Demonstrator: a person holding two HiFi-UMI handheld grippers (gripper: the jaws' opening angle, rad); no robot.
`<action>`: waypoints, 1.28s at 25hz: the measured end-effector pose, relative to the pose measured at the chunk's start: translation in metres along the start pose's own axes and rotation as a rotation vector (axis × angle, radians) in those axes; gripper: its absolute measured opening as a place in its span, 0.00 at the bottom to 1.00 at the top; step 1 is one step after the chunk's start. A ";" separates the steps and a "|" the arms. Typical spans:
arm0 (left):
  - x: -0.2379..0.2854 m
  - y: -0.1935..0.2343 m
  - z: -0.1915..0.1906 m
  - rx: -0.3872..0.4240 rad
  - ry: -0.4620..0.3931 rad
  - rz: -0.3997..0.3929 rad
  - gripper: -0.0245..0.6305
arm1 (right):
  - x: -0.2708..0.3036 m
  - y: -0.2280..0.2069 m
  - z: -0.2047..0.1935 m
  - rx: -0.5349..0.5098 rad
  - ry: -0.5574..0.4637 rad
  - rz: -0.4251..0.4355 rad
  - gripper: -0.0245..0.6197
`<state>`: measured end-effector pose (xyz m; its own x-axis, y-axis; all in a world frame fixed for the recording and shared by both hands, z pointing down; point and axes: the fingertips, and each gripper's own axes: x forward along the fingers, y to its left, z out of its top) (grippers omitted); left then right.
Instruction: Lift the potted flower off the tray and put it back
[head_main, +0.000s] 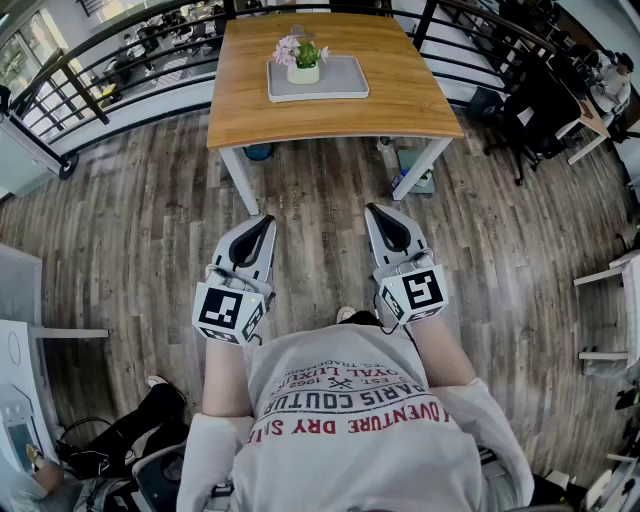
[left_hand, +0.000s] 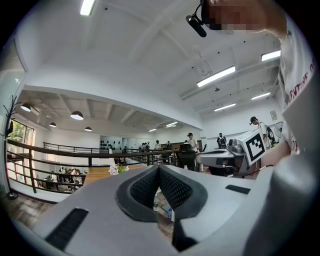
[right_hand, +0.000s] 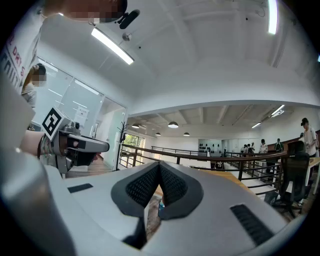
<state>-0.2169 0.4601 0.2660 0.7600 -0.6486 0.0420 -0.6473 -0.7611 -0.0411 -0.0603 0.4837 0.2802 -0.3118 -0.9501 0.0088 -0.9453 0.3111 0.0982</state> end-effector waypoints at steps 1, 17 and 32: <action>0.000 0.000 -0.002 -0.003 0.000 -0.002 0.06 | 0.000 0.001 -0.001 0.002 0.002 0.001 0.08; 0.005 0.008 -0.007 -0.012 0.008 -0.010 0.06 | 0.013 0.009 -0.006 0.090 -0.058 0.060 0.10; 0.040 0.054 -0.021 -0.049 0.009 0.036 0.06 | 0.079 -0.030 -0.010 0.028 -0.034 0.017 0.75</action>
<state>-0.2229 0.3928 0.2860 0.7356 -0.6755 0.0504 -0.6766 -0.7363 0.0066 -0.0557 0.3992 0.2875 -0.3301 -0.9436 -0.0235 -0.9421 0.3278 0.0700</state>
